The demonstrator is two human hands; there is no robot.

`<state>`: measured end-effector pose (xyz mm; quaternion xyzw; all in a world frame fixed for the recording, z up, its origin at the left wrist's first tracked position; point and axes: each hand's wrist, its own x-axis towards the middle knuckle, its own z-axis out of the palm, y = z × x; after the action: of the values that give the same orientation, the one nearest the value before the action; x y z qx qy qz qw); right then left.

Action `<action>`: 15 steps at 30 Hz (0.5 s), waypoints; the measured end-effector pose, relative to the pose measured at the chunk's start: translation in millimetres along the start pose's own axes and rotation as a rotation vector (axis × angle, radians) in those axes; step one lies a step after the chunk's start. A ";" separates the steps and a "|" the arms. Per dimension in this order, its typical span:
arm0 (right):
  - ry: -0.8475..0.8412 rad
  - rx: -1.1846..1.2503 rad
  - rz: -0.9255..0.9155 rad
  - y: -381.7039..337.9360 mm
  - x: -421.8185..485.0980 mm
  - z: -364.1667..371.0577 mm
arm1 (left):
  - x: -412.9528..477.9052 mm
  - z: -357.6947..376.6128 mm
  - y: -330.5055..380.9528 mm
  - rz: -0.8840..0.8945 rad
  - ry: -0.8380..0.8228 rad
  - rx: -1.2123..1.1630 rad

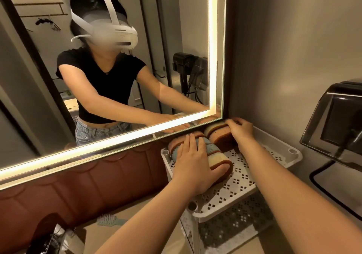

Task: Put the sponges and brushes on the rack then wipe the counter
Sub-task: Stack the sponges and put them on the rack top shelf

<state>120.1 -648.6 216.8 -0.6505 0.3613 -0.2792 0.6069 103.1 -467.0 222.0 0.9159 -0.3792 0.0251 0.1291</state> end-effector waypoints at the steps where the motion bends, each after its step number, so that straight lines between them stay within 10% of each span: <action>1: 0.007 -0.072 -0.020 0.8 0.1 0.6 | 0.4 -0.1 -0.1 -0.001 0.003 0.000; 6: 0.062 -0.609 -0.091 4.4 0.1 -4.6 | 0.5 -1.0 1.8 -0.009 -0.006 0.005; 15: 0.228 -0.598 -0.302 -15.3 -27.4 -9.8 | -1.0 -9.9 2.5 -0.026 -0.013 0.023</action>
<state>98.2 -632.2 235.2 -0.8101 0.3921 -0.3186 0.2974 101.1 -465.4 232.0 0.9222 -0.3680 0.0219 0.1166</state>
